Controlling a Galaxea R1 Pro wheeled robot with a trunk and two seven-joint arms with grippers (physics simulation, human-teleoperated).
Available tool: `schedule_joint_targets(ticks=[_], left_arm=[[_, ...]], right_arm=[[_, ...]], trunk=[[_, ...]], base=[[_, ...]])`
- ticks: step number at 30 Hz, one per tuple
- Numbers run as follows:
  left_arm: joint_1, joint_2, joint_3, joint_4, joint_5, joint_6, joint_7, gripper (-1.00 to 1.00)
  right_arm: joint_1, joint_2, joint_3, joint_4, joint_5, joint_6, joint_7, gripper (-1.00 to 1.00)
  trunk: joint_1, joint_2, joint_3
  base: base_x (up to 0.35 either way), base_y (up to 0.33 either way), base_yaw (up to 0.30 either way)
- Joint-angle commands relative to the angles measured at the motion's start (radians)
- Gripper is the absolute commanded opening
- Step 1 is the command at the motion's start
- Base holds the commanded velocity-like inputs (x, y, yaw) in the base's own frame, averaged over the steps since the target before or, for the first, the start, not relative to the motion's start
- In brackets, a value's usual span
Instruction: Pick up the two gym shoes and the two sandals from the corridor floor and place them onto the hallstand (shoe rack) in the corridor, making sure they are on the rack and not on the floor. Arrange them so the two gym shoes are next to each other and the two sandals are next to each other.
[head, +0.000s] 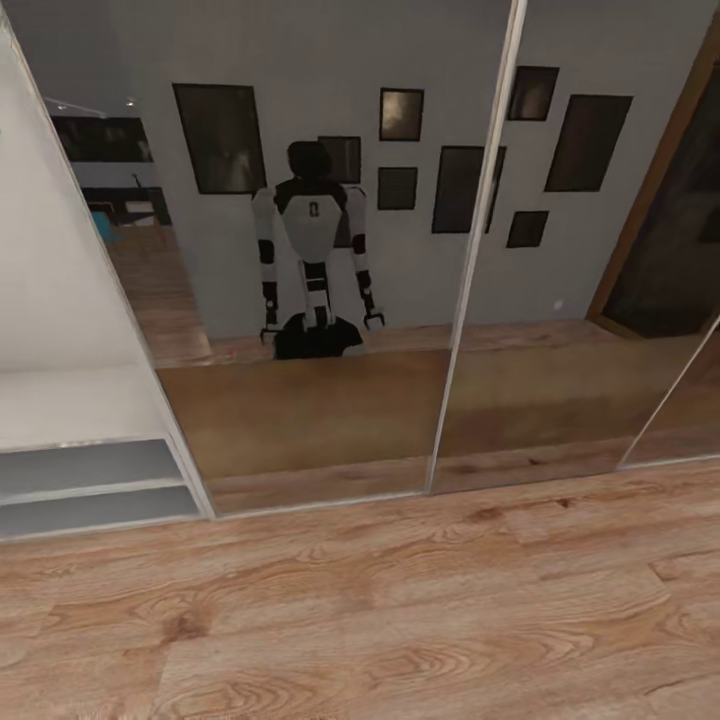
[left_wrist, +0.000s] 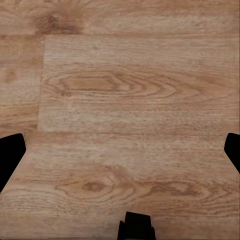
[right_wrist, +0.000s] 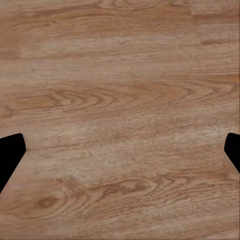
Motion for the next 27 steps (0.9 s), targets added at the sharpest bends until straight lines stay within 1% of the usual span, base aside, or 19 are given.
schedule_joint_targets(ticks=[1, 27], left_arm=[[-0.001, 0.000, 0.001, 0.001, 0.002, -0.003, 0.000, 1.00], [-0.001, -0.001, 0.001, 0.001, 0.003, -0.005, -0.010, 1.00]], right_arm=[[0.000, 0.000, -0.001, 0.000, 0.001, -0.003, -0.001, 1.00], [0.000, 0.000, -0.001, -0.001, 0.001, -0.003, 0.000, 1.00]], trunk=[[0.000, 0.000, -0.002], [0.000, 0.000, -0.025]], base=[[0.000, 0.000, 0.229], [0.000, 0.000, 0.229]])
